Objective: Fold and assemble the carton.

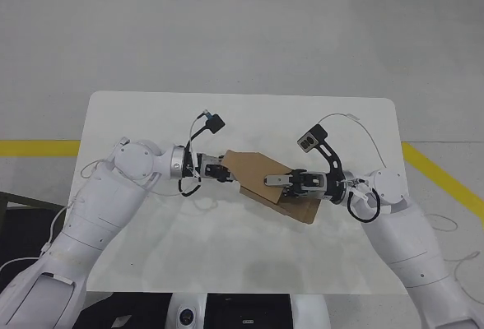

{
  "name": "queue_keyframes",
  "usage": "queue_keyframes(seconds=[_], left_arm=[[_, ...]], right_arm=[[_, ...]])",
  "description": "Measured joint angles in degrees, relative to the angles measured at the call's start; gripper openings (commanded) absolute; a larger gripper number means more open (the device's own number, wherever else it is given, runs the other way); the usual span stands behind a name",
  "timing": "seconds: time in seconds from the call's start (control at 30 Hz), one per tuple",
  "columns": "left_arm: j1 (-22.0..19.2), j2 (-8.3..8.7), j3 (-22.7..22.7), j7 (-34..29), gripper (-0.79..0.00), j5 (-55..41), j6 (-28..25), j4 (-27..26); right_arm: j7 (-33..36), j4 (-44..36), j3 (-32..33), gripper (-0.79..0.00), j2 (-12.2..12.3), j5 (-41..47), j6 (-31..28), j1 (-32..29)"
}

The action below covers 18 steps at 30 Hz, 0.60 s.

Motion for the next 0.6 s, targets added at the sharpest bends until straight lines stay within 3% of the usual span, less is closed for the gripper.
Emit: queue_keyframes(seconds=[0.3, 0.6], left_arm=[[-0.1, -0.05, -0.1, -0.1, 0.0, 0.0, -0.1, 0.3], [1.2, 1.48, -4.9, -0.9, 0.0, 1.4, 0.1, 1.9]], right_arm=[[0.0, 0.4, 0.4, -0.785, 0.0, 0.0, -0.3, -0.1], [0.1, 2.5, 2.3, -0.785, 0.5, -0.9, 0.1, -0.6]])
